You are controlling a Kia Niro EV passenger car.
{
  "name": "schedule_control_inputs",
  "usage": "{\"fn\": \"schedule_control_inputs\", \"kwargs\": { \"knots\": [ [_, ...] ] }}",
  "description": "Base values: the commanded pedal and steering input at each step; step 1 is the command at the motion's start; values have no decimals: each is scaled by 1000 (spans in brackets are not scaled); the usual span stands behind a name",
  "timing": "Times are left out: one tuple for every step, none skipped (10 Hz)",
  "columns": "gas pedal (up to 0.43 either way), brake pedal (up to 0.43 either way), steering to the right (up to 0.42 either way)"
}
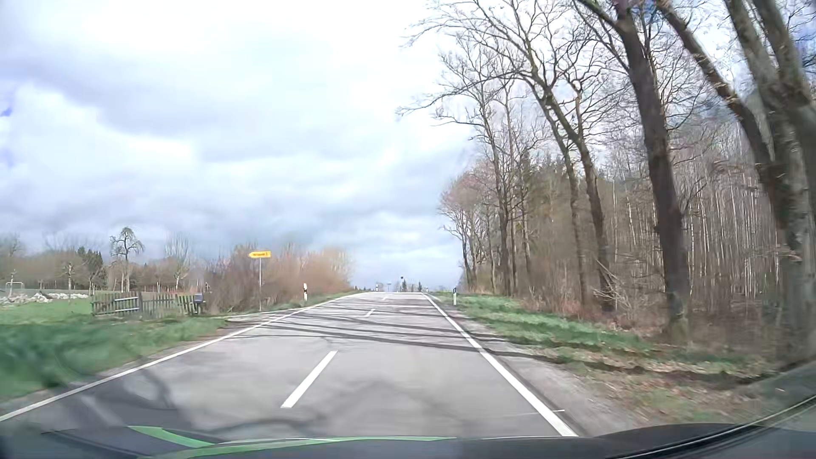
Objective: Follow the waypoints while adhering to traffic rules and regulations
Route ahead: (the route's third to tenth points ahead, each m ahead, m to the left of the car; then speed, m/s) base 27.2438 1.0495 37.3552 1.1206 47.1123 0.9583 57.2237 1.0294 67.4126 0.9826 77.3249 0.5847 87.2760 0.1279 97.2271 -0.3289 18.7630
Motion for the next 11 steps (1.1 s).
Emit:
{"fn": "schedule_control_inputs", "kwargs": {
  "knots": [
    [331, 0, 0],
    [331, 0, 0],
    [331, 0, 0],
    [331, 0, 0],
    [331, 0, 0],
    [331, 0, 0],
    [331, 0, 0],
    [331, 0, 0],
    [319, 0, 0],
    [319, 0, 0],
    [299, 0, 0]
  ]
}}
